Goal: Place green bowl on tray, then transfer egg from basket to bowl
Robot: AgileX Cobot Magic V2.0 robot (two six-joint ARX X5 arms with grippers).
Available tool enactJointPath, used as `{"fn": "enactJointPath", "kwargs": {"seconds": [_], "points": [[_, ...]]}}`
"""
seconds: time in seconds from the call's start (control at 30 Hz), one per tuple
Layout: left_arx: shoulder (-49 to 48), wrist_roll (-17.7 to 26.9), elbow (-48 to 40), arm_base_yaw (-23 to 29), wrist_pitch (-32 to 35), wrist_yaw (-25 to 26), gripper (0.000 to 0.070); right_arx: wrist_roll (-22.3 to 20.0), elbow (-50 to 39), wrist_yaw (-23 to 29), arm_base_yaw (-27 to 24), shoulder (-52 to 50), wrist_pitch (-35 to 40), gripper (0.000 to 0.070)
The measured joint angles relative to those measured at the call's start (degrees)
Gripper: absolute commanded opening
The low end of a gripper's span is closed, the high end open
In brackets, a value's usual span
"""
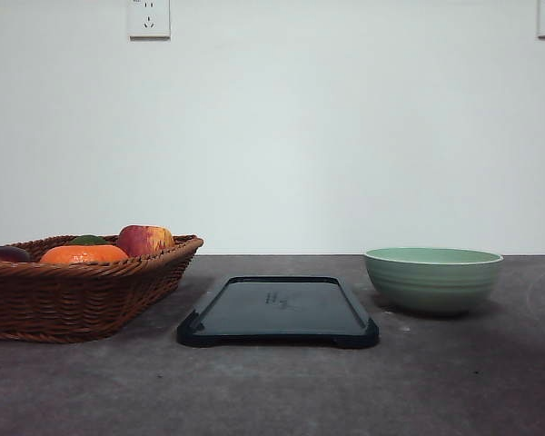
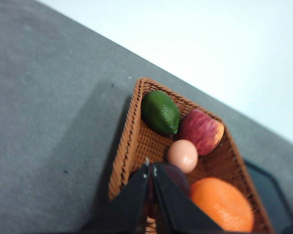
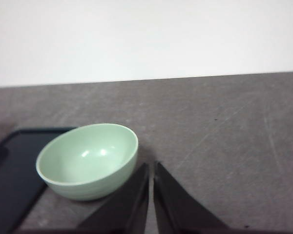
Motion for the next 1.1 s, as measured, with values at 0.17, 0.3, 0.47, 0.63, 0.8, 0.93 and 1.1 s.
{"fn": "enactJointPath", "kwargs": {"seconds": [0.17, 0.3, 0.47, 0.63, 0.8, 0.93, 1.1], "points": [[0.0, -10.3, 0.1, 0.0, 0.4, 0.0, 0.0, 10.6, 0.0, -0.1, 0.0, 0.0, 2.5, 0.0009], [0.0, -13.2, 0.1, 0.0, 6.3, 0.0, 0.0, 18.3, 0.0, -0.1, 0.0, 0.0, 7.7, 0.0007], [0.0, -13.5, 0.3, 0.0, 16.0, 0.0, 0.0, 21.0, 0.2, -0.1, 0.0, 0.0, 13.6, 0.0006], [1.2, -11.5, 6.1, 0.0, 10.2, 0.0, 0.0001, 21.3, 3.5, -0.3, 0.0, 0.8, 7.6, 0.0006], [6.0, -3.5, 14.0, 0.0, 3.2, 0.0, 0.0001, 19.5, 9.7, -2.5, 0.0, 4.9, 2.7, 0.0006], [11.7, 0.3, 19.6, 0.0, -2.3, 0.0, 0.0001, 16.4, 14.5, -4.4, 0.0, 10.4, -2.1, 0.0006], [19.9, 4.7, 25.9, 0.0, -7.1, 2.4, 0.0001, 11.6, 19.5, -7.6, 0.0, 18.3, -4.9, 0.0006]]}}
